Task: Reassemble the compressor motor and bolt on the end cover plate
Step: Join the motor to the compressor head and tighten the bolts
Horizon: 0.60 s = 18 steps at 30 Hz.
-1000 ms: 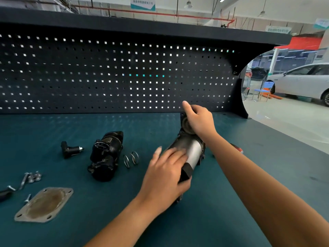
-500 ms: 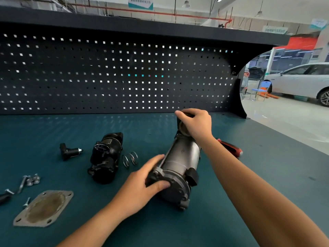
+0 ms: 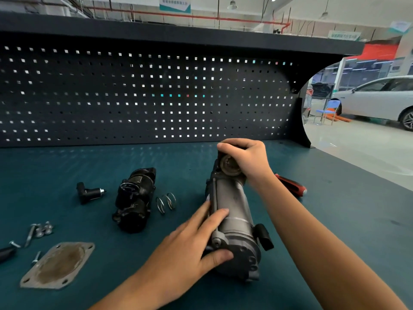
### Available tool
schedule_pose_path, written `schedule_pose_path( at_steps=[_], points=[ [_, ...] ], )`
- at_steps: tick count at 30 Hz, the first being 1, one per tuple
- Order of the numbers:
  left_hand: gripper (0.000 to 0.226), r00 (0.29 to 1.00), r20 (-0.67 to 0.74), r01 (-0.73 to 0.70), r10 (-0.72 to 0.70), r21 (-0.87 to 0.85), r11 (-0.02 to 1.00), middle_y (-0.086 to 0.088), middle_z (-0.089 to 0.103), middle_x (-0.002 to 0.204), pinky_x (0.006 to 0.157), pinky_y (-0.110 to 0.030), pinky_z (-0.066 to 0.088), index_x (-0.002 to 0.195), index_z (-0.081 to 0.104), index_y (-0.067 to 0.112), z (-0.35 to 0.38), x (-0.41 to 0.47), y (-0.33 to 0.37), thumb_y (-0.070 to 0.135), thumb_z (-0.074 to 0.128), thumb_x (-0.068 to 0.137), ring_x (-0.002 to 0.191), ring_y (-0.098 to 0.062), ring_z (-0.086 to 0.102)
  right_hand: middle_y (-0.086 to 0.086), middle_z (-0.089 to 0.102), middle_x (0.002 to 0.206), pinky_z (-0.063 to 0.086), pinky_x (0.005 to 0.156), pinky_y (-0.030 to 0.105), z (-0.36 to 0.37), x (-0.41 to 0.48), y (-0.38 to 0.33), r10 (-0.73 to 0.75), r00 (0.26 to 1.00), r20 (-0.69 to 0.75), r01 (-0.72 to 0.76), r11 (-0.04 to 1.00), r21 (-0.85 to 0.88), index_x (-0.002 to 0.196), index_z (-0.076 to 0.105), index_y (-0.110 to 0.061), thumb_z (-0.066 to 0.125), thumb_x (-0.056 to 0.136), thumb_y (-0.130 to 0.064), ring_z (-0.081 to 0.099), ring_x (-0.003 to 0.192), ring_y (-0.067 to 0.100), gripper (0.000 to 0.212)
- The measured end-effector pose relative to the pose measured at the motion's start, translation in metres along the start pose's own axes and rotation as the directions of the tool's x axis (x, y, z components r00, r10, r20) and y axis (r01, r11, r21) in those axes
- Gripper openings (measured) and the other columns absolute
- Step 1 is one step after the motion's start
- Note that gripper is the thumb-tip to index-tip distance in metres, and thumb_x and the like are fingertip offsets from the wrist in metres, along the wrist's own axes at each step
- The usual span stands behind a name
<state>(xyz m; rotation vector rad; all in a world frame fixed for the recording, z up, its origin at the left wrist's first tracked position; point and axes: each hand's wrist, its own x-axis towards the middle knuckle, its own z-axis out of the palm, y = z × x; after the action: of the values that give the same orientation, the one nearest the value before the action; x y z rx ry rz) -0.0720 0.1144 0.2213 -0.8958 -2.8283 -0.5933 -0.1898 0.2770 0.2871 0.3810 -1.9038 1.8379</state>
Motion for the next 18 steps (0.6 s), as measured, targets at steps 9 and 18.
schedule_pose_path(
  at_steps=[9, 18],
  points=[
    [0.041, 0.945, -0.130, -0.327, 0.301, -0.305, 0.895, 0.047, 0.002, 0.140, 0.117, -0.043, 0.000, 0.109, 0.043, 0.037, 0.007, 0.030, 0.012, 0.068, 0.032, 0.083, 0.138, 0.012, -0.009, -0.009, 0.069, 0.065, 0.047, 0.061, 0.013, -0.040, -0.010, 0.014, 0.071, 0.952, -0.296, -0.004, 0.975, 0.223, 0.071, 0.073, -0.017, 0.071, 0.075, -0.008, 0.061, 0.063, 0.001, 0.010],
    [0.041, 0.923, -0.226, -0.370, 0.311, -0.308, 0.876, 0.026, 0.049, 0.128, 0.114, -0.049, -0.008, 0.102, 0.056, 0.027, 0.015, 0.051, 0.036, 0.060, 0.045, 0.081, 0.133, 0.016, 0.015, -0.018, 0.065, 0.075, 0.044, 0.095, 0.041, -0.073, -0.031, 0.047, -0.043, 0.897, -0.439, -0.011, 0.993, -0.118, 0.077, 0.064, -0.034, 0.054, 0.092, -0.034, 0.058, 0.082, 0.003, 0.018]
  ],
)
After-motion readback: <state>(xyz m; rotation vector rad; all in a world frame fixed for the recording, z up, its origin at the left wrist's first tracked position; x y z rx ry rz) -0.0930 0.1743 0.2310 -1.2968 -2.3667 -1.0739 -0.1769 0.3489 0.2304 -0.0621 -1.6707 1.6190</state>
